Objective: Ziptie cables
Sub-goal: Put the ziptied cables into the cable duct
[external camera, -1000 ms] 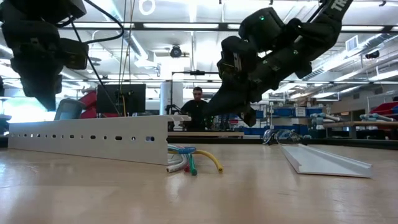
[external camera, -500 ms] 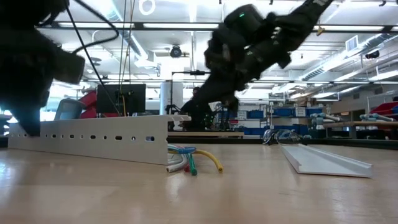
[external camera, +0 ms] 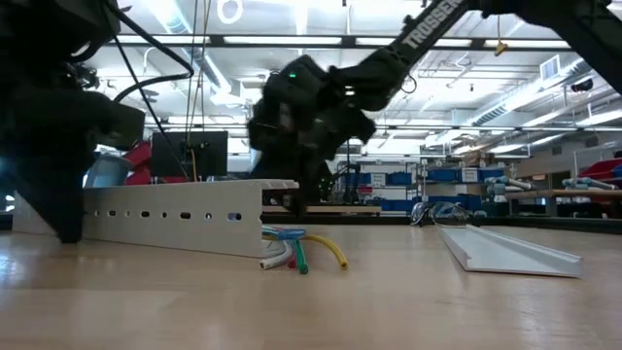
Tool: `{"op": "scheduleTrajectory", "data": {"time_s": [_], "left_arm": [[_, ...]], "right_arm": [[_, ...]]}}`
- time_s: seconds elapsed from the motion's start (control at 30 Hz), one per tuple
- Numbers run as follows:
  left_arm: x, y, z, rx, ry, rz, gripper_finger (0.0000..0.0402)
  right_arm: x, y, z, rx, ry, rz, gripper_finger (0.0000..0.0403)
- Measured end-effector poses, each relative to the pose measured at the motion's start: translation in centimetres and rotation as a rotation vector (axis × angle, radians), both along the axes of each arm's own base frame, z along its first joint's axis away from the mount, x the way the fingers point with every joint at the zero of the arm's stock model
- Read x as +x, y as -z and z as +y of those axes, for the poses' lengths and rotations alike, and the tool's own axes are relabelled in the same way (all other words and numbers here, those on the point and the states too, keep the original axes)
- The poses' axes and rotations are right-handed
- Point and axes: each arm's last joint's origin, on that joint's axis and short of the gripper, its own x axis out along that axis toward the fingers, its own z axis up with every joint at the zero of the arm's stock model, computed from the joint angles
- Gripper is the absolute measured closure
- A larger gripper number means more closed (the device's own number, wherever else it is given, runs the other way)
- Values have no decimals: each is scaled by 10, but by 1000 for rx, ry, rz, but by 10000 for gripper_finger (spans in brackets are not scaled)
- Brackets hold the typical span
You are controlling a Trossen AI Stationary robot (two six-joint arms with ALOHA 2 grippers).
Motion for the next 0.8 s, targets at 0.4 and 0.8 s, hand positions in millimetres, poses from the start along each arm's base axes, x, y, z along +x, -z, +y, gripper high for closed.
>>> {"op": "scheduleTrajectory", "data": {"time_s": [0.4,0.8], "left_arm": [[14,9,6,117,-74,-75,383],[31,14,14,322,-124,-228,383]], "right_arm": [[19,-2,39,-49,-172,32,403],[27,-23,64,-133,-207,-61,403]]}}
